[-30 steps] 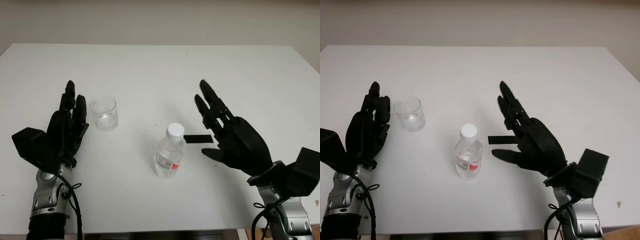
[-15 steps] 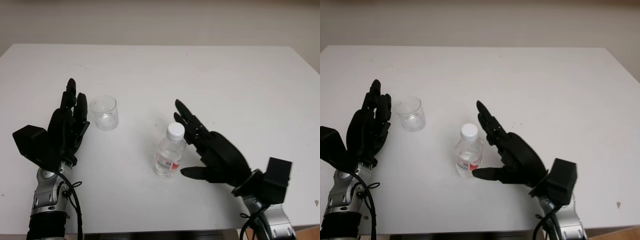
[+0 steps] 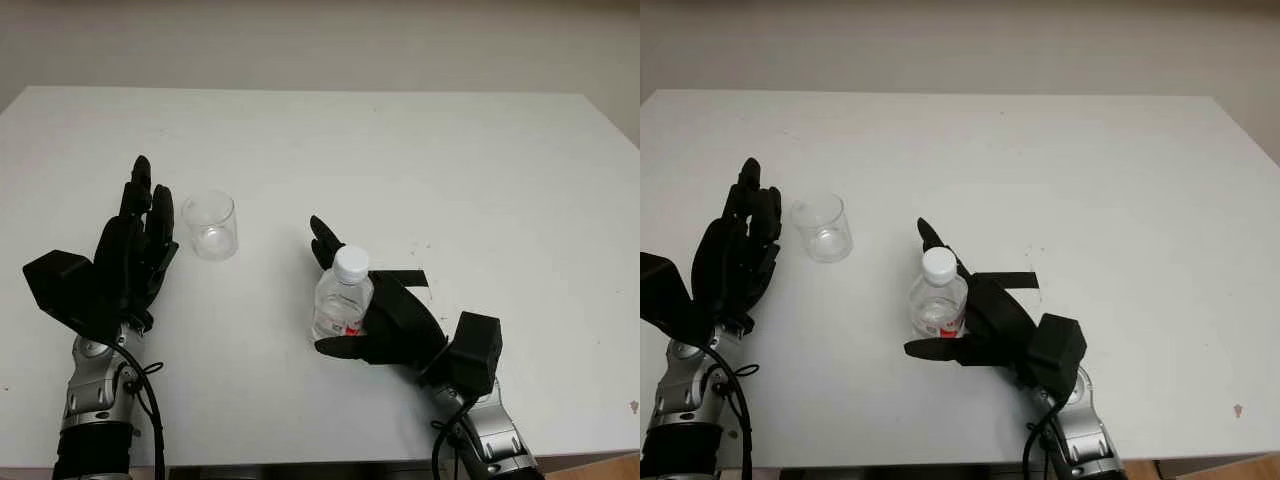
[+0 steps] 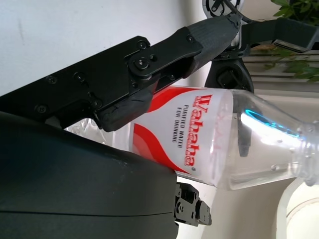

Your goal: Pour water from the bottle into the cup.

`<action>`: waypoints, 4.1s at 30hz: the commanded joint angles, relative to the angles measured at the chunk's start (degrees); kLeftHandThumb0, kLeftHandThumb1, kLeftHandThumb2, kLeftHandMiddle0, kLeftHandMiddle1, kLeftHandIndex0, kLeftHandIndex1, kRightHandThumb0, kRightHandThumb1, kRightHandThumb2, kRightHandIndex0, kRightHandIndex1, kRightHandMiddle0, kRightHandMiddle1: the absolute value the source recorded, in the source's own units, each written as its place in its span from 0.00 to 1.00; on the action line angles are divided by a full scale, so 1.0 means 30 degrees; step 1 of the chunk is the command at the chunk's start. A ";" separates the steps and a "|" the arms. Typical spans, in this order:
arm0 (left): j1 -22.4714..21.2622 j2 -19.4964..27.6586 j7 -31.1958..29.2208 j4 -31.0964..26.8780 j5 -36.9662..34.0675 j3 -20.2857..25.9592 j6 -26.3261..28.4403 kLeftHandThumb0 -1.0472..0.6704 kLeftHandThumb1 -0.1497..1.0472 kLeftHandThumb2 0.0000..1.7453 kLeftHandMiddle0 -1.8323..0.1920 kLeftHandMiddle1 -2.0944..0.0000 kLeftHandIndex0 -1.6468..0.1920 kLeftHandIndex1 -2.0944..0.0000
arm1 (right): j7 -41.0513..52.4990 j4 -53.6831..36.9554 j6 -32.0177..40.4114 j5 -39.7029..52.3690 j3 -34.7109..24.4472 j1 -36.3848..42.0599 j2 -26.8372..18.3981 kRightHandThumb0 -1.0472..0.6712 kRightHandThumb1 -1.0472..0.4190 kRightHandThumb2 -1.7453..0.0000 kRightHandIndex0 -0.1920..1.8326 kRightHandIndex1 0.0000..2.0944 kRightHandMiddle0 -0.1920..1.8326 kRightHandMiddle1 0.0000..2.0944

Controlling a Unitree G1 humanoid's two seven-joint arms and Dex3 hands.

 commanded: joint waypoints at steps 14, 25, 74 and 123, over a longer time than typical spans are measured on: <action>0.0065 -0.0378 0.0524 -0.0122 0.0071 0.0021 -0.0366 0.22 1.00 0.29 0.98 0.97 0.96 0.97 | -0.0422 -0.2682 -0.1142 0.0141 0.0294 0.0472 -0.0085 0.32 0.07 0.96 0.59 0.99 0.46 0.99; -0.0198 -0.0419 0.0624 0.0332 0.0161 -0.0063 -0.0651 0.22 1.00 0.29 0.97 0.97 0.96 0.97 | 0.0851 -0.6183 -0.0459 -0.0928 0.0955 0.0959 -0.2446 0.30 0.00 0.89 0.95 1.00 0.81 1.00; -0.0280 -0.0634 0.0945 0.0522 0.0389 -0.0144 -0.0810 0.21 1.00 0.29 0.97 0.97 0.95 0.97 | -1.5156 2.0576 -0.2565 -1.0709 0.1442 -2.0557 0.1355 0.38 0.00 0.83 0.81 1.00 0.66 1.00; 0.0122 -0.1335 0.1219 0.1180 0.0745 -0.0237 -0.2153 0.22 1.00 0.30 0.98 0.97 0.97 0.98 | -2.0184 2.2624 0.0055 -1.8098 0.8611 -2.3996 0.2698 0.36 0.00 0.87 0.64 1.00 0.36 1.00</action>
